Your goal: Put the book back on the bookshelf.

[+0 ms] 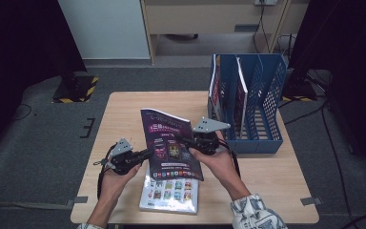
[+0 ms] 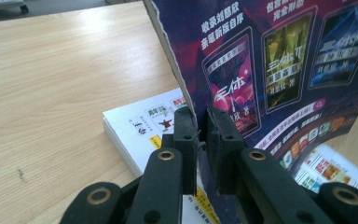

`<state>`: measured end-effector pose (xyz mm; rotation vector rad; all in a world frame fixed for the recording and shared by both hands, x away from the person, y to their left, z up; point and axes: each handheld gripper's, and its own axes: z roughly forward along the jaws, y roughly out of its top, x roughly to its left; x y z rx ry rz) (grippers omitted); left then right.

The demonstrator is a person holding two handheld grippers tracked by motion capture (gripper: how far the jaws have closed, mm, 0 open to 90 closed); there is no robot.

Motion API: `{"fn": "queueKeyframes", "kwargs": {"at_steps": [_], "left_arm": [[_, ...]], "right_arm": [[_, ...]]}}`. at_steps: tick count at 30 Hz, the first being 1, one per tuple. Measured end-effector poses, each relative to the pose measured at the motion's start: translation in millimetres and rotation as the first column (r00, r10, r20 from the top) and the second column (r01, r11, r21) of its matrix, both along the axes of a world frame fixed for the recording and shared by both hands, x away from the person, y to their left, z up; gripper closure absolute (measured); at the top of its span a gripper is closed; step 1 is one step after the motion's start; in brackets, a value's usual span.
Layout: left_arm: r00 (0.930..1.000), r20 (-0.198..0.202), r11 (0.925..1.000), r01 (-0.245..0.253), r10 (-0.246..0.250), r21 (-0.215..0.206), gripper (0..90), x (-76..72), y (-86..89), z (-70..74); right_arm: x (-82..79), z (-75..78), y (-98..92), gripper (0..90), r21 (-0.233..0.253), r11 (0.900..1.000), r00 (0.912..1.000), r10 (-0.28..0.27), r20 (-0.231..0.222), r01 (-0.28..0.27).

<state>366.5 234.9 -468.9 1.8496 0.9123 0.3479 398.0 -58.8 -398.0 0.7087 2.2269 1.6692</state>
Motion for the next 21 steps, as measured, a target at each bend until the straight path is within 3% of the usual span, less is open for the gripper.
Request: {"fn": "queueKeyframes", "kwargs": {"at_steps": [6,21], "left_arm": [[0.9994,0.029,0.9997,-0.02,0.02,-0.014,83.4,-0.9,2.3,8.9],[0.9996,0.029,0.9998,-0.007,0.007,-0.021,83.4,-1.7,4.5,9.9]], "right_arm": [[0.7,9.9,0.5,82.1,-0.008,1.0,0.9997,0.008,0.023,-0.008],[1.0,18.4,5.9,76.3,-0.029,0.998,0.9975,0.062,0.036,-0.061]]}}
